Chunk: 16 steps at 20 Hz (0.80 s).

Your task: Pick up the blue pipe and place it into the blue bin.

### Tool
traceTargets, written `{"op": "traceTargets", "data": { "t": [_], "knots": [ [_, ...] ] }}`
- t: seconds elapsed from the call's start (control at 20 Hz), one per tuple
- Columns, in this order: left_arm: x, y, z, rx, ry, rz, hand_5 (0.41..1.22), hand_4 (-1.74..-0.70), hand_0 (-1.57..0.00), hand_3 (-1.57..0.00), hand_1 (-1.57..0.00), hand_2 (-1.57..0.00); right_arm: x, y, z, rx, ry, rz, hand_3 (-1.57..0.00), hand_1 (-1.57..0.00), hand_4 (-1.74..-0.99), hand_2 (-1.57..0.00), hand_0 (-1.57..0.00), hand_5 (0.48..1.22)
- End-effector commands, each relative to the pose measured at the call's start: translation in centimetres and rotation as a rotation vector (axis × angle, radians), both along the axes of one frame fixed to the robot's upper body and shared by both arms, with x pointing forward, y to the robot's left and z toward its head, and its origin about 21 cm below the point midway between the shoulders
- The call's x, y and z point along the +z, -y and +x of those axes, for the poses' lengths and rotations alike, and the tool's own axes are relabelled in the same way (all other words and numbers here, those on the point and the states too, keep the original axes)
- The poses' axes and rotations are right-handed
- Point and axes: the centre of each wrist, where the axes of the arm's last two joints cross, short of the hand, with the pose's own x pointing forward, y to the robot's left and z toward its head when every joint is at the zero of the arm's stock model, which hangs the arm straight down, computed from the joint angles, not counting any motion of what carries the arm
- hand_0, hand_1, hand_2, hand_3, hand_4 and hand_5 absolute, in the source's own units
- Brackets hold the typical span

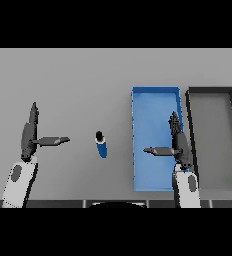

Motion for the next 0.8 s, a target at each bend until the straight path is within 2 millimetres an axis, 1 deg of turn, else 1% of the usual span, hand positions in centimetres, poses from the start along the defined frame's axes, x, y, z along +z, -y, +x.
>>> {"op": "traceTargets", "data": {
  "t": [0.0, 0.25, 0.3, 0.35, 0.4, 0.55, 0.6, 0.65, 0.7, 0.75],
  "knots": [
    [0.0, 0.0, 0.0, 0.000, 0.005, 0.000, 0.586, -1.01, 0.00, 0.00, 0.00, 0.00, 0.0, 0.0, 0.0, -0.001, 0.000, 0.000, 0.00, 0.00, -1.222, 0.00, 0.00, 0.603],
    [-0.1, 0.0, 0.0, -0.004, 0.002, 0.003, 0.586, -1.01, 0.00, 0.00, 0.00, 0.00, 0.2, 0.3, 0.1, -0.001, 0.006, 0.002, 0.00, 0.00, -1.222, 0.00, 0.00, 0.603],
    [-0.4, -1.1, -1.2, -0.136, 0.008, 0.081, 0.586, -1.01, 0.00, 0.00, 0.00, 0.00, 0.5, 1.1, -0.5, 0.044, 0.056, -0.111, 0.00, 0.00, -1.222, 0.00, 0.00, 0.603],
    [-0.3, -2.2, -1.6, -0.213, 0.013, 0.116, 0.588, -1.01, 0.00, 0.00, 0.00, 0.00, 0.6, 1.5, -1.2, 0.087, 0.086, -0.159, 0.00, 0.00, -1.227, 0.00, 0.00, 0.603],
    [-0.1, -2.5, -1.7, -0.256, 0.003, 0.139, 0.588, -1.01, 0.00, 0.00, 0.00, 0.00, 0.7, 1.6, -1.8, 0.104, 0.088, -0.186, 0.00, 0.00, -1.230, 0.00, 0.00, 0.601],
    [0.1, -3.1, -2.2, -0.300, 0.000, 0.169, 0.587, -1.01, 0.00, 0.00, 0.00, 0.00, 0.8, 1.5, -2.3, 0.133, 0.085, -0.222, 0.00, 0.00, -1.231, 0.00, 0.00, 0.599],
    [-0.1, -3.0, -2.3, -0.316, -0.014, 0.168, 0.587, -1.01, 0.00, 0.00, 0.00, 0.00, 1.0, 2.1, -2.5, 0.123, 0.081, -0.236, 0.00, 0.00, -1.230, 0.00, 0.00, 0.595],
    [0.0, -3.2, -2.4, -0.339, -0.008, 0.159, 0.589, -1.01, 0.00, 0.00, 0.00, 0.00, 1.1, 2.1, -2.5, 0.123, 0.077, -0.242, 0.00, 0.00, -1.226, 0.00, 0.00, 0.593],
    [0.3, -3.2, -2.3, -0.371, 0.003, 0.142, 0.592, -1.01, 0.00, 0.00, 0.00, 0.00, 1.5, 1.8, -2.2, 0.126, 0.080, -0.235, 0.00, 0.00, -1.225, 0.00, 0.00, 0.592],
    [0.0, -2.9, -2.5, -0.401, -0.005, 0.128, 0.594, -1.02, 0.00, 0.00, 0.00, 0.00, 1.6, 1.8, -2.3, 0.132, 0.081, -0.245, 0.00, 0.00, -1.218, 0.00, 0.00, 0.589]
  ]
}}
